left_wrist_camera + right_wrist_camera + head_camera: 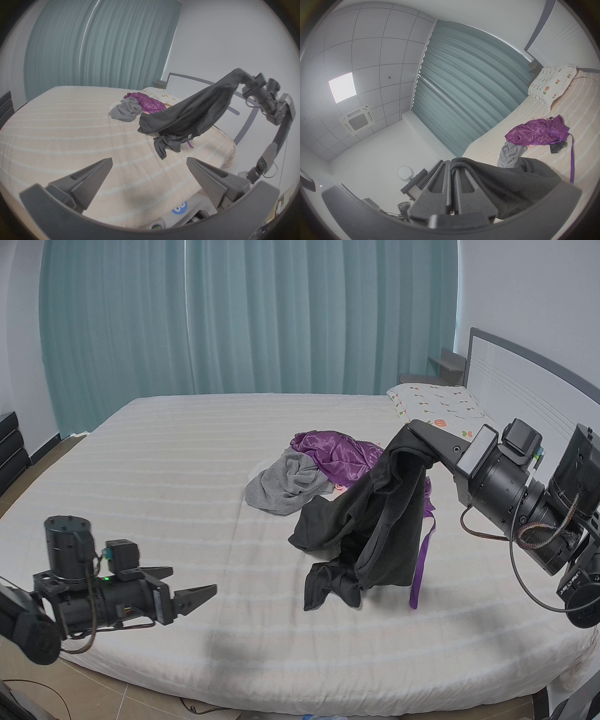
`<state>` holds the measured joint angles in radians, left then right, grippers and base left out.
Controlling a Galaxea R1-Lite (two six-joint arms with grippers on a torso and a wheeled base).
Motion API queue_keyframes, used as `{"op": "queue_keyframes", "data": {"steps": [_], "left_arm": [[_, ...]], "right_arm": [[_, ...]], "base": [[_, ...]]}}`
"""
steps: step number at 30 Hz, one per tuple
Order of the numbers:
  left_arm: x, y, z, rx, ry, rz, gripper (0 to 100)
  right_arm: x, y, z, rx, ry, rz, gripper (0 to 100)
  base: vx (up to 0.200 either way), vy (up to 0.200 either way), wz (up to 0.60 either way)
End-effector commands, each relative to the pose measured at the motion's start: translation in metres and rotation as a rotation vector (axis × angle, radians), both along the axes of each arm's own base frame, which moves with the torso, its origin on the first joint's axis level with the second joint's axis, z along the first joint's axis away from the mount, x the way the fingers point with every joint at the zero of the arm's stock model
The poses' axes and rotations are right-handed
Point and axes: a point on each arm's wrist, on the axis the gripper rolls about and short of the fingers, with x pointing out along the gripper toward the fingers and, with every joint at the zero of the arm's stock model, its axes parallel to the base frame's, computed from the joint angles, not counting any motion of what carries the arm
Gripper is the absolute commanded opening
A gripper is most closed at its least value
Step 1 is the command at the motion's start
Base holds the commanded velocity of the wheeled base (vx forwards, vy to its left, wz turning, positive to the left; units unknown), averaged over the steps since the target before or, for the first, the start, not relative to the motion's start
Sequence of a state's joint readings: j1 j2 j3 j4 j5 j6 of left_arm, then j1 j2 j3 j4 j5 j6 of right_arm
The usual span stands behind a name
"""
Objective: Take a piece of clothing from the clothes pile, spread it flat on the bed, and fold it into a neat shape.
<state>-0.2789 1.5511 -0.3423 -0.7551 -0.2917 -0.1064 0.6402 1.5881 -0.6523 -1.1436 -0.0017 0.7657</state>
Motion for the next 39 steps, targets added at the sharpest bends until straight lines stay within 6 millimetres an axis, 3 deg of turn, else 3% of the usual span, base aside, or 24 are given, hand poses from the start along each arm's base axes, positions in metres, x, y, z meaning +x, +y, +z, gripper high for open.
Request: {"op": "queue_keyframes", "data": {"steps": [1, 6, 20, 30, 39], "left_arm": [[0.058, -0.076, -0.072, 0.021, 0.104, -0.037, 100], [0.074, -0.101, -0.081, -0.016, 0.105, -0.065, 100], [0.12, -0.141, -0.112, -0.059, 0.089, -0.079, 100], [0.161, -0.163, -0.13, -0.094, 0.021, -0.025, 100], [0.19, -0.182, -0.142, -0.124, -0.036, -0.001, 100]], "right_arm": [[0.002, 0.005, -0.003, -0.008, 0.006, 0.015, 0], [0.001, 0.004, -0.002, -0.001, 0.0, 0.015, 0], [-0.004, 0.003, 0.004, 0.009, -0.019, 0.015, 0], [-0.017, 0.002, 0.016, 0.03, -0.051, 0.042, 0], [-0.015, 0.006, 0.012, 0.019, -0.04, 0.053, 0]], "base": [[0.0, 0.0, 0.0], [0.0, 0.0, 0.0], [0.0, 0.0, 0.0], [0.0, 0.0, 0.0], [0.0, 0.0, 0.0]]}}
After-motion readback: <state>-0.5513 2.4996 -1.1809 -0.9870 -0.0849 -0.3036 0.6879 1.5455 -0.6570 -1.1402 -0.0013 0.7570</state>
